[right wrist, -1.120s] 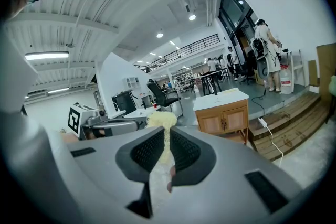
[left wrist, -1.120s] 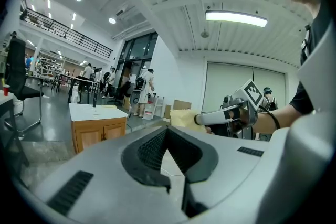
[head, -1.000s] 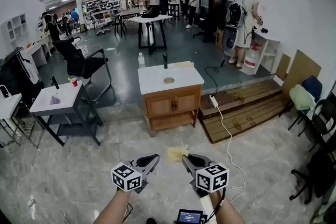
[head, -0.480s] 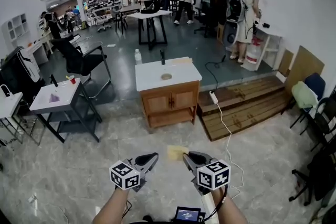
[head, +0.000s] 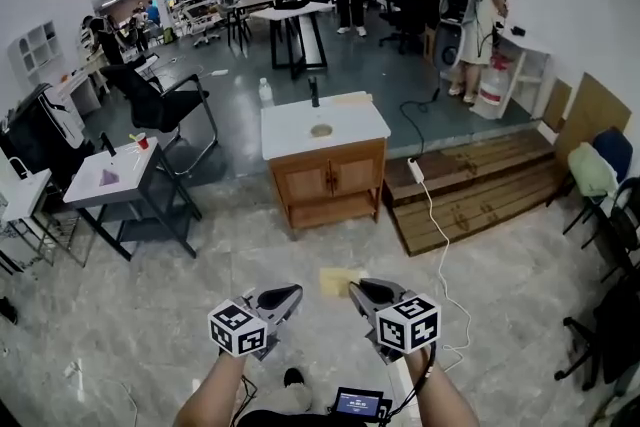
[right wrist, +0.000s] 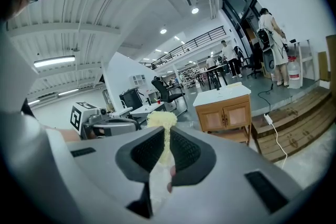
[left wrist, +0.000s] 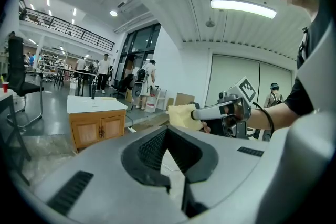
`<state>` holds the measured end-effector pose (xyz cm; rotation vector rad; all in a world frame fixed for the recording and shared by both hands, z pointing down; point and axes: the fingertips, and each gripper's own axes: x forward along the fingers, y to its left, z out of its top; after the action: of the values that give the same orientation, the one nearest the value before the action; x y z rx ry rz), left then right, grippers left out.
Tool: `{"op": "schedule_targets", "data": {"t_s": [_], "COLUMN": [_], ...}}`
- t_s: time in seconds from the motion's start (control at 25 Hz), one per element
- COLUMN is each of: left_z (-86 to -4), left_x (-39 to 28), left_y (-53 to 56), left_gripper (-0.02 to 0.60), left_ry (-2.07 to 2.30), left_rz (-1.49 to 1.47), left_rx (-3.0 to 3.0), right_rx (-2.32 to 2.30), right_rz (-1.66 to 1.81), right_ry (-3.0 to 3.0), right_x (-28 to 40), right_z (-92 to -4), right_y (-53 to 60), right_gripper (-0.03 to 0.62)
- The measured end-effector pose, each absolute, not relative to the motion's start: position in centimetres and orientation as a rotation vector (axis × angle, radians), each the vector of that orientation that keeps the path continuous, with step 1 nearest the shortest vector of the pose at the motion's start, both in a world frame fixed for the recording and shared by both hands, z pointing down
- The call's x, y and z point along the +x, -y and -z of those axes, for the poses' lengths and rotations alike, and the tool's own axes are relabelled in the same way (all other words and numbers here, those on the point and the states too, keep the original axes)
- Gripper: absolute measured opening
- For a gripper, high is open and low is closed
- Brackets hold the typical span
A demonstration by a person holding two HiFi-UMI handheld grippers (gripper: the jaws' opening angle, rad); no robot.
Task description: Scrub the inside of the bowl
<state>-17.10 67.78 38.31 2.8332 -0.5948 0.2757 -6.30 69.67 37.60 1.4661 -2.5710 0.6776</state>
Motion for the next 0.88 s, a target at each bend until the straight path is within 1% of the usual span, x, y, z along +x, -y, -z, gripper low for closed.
{"op": "schedule_targets", "data": {"t_s": [0.28, 0.52, 0.88], "left_z": [-39.6, -39.5, -39.1], "left_x": [-15.8, -14.7, -16.7], "left_y": [-64.7, -58.8, -48.7], "left_gripper": [0.003, 0.002, 0.002], "left_ry": [0.56, 0.528, 0.512], "left_rz": [-0.273, -0.233, -0.233], "left_rx": [2.828, 2.826, 2.834], "right_rx": [1.479, 1.52, 1.528], "right_rz": [-0.706, -0.694, -0.685], "right_ry": [2.55, 2.514, 2.485], "right_x": [-5.7, -4.6, -6.8], "right_z": [-38.8, -38.1, -37.3], "right_y": [-66.6, -61.3, -51.6], "right_gripper": [0.037, 0.037, 0.037]}}
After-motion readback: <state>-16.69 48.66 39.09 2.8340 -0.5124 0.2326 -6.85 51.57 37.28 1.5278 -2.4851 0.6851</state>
